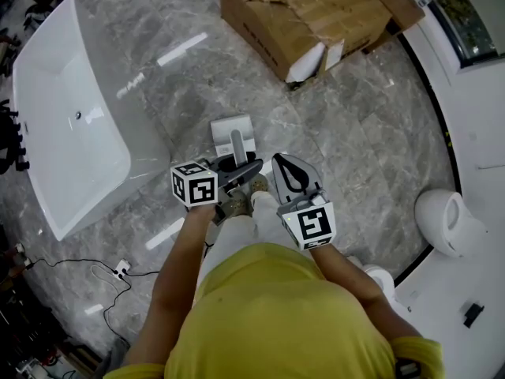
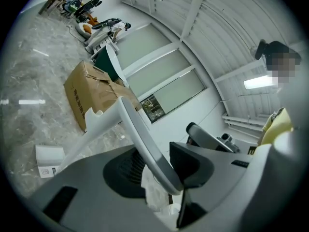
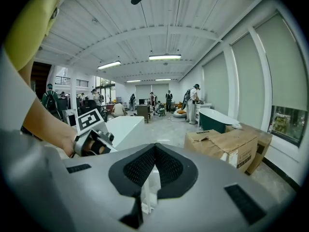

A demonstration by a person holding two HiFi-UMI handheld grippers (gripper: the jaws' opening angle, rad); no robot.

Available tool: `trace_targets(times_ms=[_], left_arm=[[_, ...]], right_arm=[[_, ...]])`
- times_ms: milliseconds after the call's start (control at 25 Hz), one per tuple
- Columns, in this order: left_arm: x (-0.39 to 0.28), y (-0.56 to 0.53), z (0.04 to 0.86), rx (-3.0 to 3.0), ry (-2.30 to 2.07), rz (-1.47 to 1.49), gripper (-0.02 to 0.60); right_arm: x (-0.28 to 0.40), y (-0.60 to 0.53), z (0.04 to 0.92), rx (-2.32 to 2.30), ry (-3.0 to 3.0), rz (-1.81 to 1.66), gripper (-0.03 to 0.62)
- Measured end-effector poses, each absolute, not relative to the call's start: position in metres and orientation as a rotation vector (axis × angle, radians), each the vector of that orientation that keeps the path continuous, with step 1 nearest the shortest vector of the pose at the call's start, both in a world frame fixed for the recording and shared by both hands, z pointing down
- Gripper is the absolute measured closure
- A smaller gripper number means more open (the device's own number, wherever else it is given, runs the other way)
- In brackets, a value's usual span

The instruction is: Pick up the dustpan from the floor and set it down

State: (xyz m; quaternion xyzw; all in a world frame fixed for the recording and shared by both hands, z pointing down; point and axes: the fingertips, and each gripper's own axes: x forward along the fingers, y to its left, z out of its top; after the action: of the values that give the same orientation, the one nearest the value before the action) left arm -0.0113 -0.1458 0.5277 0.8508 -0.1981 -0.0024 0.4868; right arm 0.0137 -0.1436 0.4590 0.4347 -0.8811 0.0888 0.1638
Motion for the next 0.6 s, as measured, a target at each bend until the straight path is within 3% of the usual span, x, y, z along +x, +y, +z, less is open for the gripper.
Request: trace_targets(times_ms=[600], left_arm=[[-0.008,-0.146,0.577,2.004,-0.517,0.0,0.433]], right_arm=[[0.021,-0.137,0.463,1.253,-2.497,0.263,0.583]])
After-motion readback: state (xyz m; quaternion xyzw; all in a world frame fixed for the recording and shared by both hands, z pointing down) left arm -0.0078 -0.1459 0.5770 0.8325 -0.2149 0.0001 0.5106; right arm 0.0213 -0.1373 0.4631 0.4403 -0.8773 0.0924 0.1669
